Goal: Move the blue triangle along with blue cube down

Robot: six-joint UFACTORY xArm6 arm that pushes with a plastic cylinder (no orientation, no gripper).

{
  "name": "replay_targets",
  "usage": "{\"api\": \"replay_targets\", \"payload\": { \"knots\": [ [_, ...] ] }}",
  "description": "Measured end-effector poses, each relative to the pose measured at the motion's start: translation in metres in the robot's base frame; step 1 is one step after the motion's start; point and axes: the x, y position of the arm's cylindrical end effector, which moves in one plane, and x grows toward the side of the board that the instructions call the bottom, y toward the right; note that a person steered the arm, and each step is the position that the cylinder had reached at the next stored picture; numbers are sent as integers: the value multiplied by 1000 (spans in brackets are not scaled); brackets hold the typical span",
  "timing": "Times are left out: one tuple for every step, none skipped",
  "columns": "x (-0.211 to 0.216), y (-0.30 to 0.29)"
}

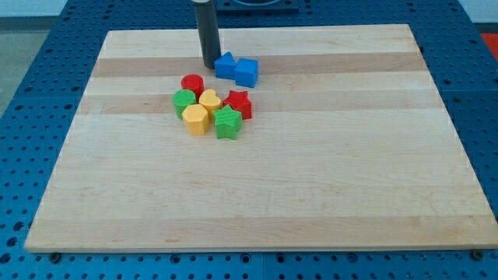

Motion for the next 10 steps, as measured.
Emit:
{"api": "replay_targets", "payload": {
  "knots": [
    [-6,4],
    [-9,7],
    [-9,12],
    [-9,24],
    [-9,32],
    [-9,32],
    [-2,32],
    [8,32],
    [19,32],
    [18,31]
  ]
}}
